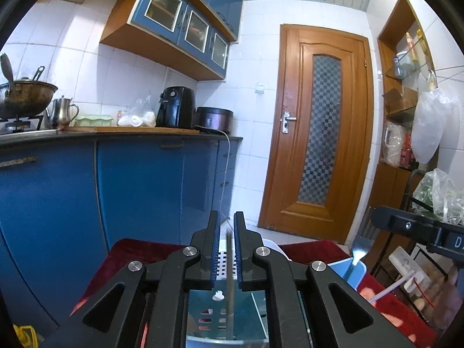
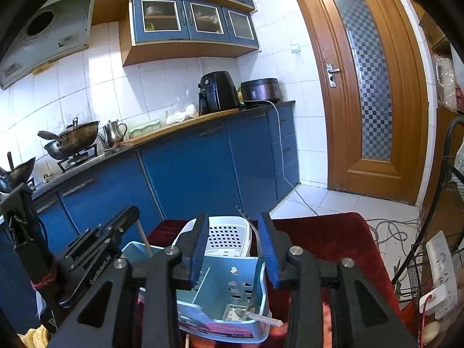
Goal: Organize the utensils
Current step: 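Lower the chopstick into the holder and open the left tool, then move both open tools back to the utensil pile, then close the left tool on metal tongs while the right tool grasps a wooden chopstick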
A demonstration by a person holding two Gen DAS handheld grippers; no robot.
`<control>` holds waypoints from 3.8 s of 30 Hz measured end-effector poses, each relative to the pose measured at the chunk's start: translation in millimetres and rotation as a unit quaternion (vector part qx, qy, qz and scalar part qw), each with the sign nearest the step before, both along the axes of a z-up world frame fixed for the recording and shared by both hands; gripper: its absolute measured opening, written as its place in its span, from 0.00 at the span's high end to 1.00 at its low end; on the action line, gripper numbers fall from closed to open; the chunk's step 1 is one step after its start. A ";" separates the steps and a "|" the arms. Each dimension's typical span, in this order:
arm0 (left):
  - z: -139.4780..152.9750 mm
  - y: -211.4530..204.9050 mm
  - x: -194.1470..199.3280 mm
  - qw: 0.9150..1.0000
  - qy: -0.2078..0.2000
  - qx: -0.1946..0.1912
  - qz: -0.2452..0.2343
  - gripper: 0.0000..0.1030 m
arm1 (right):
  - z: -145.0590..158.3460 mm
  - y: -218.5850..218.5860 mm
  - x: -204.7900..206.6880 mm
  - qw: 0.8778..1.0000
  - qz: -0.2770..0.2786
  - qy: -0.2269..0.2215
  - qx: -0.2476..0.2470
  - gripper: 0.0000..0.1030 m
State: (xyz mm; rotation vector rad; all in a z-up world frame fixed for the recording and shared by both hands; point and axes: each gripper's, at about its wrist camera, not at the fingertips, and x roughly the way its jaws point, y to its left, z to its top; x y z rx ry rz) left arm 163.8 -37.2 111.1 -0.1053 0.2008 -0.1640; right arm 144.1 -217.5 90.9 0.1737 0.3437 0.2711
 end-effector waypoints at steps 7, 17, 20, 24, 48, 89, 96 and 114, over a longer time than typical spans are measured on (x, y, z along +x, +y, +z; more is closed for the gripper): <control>8.4 4.6 -9.2 1.000 0.009 -0.004 -0.003 0.84 | 7.8 -2.6 -16.3 1.000 0.005 -0.009 0.015 0.60; 17.3 11.2 -32.9 0.999 0.036 0.000 -0.015 0.83 | 6.1 -0.9 -45.8 1.000 0.007 -0.001 0.008 0.59; 18.2 13.8 -41.5 0.999 0.046 -0.002 -0.019 0.83 | 1.6 -1.1 -55.2 1.000 0.007 0.007 0.011 0.59; 16.7 17.6 -53.4 0.998 0.056 -0.002 -0.020 0.83 | -5.4 -3.0 -65.3 1.000 0.005 0.018 0.015 0.59; -54.0 35.2 -81.7 0.976 0.217 0.017 -0.017 0.82 | -100.6 -26.9 -88.0 0.979 -0.031 0.196 0.043 0.59; -123.0 15.2 -59.3 0.912 0.393 0.000 -0.119 0.81 | -159.2 -38.3 -46.3 0.946 -0.029 0.314 0.078 0.69; -125.5 16.9 -47.1 0.905 0.400 -0.020 -0.144 0.81 | -160.0 -30.0 -37.4 0.950 -0.008 0.304 0.075 0.73; -124.4 4.6 -51.7 0.909 0.395 0.017 -0.135 0.83 | -157.1 -9.6 -33.9 0.946 0.035 0.320 0.034 0.75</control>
